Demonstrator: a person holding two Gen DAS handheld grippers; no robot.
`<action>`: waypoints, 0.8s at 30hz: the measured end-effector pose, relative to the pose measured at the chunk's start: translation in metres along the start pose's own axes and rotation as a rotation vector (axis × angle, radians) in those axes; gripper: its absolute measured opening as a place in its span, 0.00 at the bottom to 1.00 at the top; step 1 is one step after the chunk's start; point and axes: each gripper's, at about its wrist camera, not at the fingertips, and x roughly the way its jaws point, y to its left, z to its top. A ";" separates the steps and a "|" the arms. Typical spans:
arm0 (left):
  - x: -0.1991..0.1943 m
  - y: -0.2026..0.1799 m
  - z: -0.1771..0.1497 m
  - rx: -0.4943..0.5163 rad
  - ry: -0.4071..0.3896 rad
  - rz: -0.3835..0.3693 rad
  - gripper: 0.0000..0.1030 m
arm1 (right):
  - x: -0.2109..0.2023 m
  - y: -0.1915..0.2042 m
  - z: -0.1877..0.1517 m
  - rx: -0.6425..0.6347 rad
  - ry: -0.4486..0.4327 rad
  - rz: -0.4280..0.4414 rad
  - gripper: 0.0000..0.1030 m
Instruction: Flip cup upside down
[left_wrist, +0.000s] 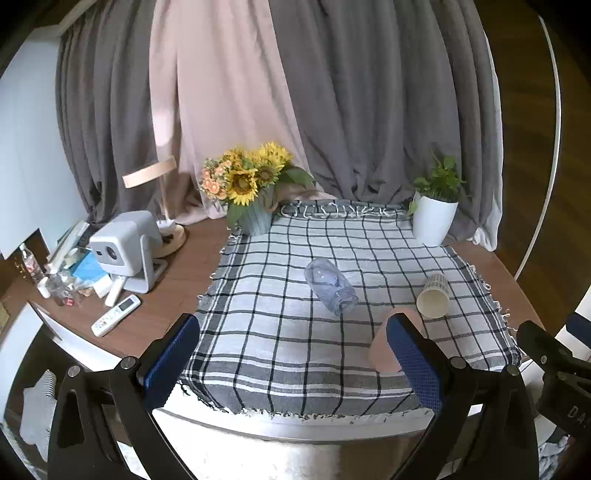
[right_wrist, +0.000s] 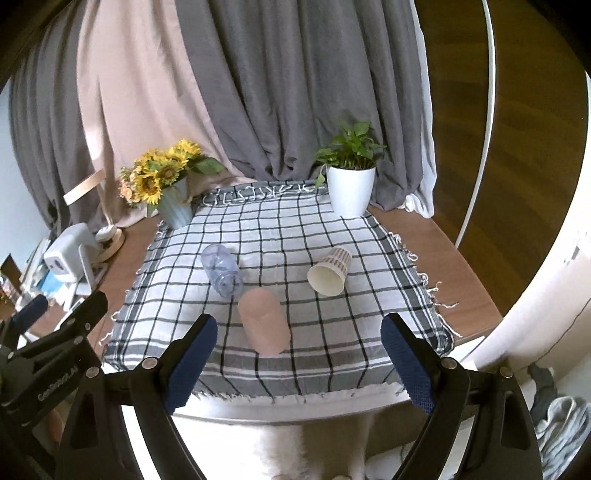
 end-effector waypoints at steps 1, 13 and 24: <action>-0.003 -0.001 -0.001 -0.006 -0.001 0.001 1.00 | -0.003 -0.001 -0.001 -0.005 -0.004 0.003 0.88; -0.020 -0.019 -0.020 0.008 0.016 0.031 1.00 | -0.023 -0.020 -0.014 -0.031 -0.042 0.029 0.88; -0.027 -0.017 -0.022 -0.002 0.007 0.027 1.00 | -0.031 -0.023 -0.015 -0.043 -0.057 0.049 0.88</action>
